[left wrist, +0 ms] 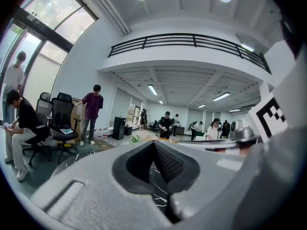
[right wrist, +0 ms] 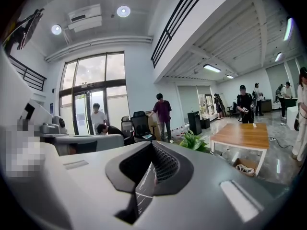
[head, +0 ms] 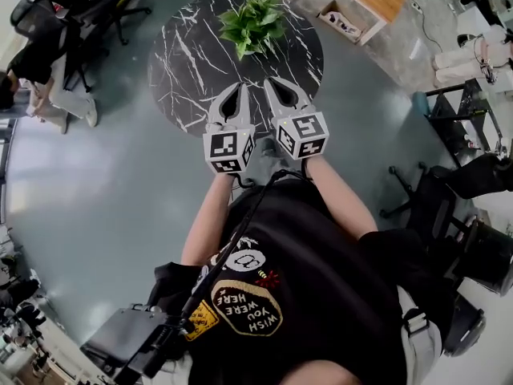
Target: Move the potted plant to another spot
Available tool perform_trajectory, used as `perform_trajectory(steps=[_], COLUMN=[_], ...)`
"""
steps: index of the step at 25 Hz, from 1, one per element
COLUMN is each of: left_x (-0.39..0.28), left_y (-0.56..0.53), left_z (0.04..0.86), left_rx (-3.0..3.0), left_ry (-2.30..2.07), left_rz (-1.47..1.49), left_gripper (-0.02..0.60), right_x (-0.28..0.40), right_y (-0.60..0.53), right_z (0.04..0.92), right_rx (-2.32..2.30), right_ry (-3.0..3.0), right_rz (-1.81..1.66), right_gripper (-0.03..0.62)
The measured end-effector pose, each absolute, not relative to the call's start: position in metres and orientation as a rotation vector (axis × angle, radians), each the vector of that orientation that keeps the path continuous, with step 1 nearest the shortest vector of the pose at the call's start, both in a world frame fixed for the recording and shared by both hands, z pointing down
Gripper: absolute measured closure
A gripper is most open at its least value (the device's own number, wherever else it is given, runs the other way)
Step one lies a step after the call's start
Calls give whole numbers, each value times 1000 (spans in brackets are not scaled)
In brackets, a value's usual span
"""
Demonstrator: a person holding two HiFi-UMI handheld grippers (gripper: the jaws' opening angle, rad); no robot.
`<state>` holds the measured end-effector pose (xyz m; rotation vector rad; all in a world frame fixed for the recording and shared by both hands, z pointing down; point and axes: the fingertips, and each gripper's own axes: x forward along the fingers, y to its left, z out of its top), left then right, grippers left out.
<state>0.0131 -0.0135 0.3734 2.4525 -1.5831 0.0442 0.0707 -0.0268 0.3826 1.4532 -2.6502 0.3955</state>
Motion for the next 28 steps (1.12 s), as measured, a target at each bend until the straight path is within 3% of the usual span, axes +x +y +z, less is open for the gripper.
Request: perform_trajectory(steps=[11,13,15,19,22,28], left_x=[27,21,14,1,-9,-25], left_y=[-123,-138,-149,-162,-168,-172], left_z=[443,458,473,496,510,526], left_rx=[2408,2389,2367,2329,2302,2256], left_ry=[-1650,-1650,-1648,-1649,-1660,-1681], left_rz=[108,126,142,154,156,147], left_gripper=[578,578,578,578,578,578], right_x=[79,73,68,60,51,51], right_y=[-128,-142,-155,-179,-188,-190], right_z=[467,489,510,547,571,631], right_rx=[1353,1324,1318,1342,1334,1386], right_ry=[-2663,-2653,-2635,-2605,-2610,-2523], right_rz=[451,493,531,532,519,522], right_gripper=[580,489,479,388,267,230])
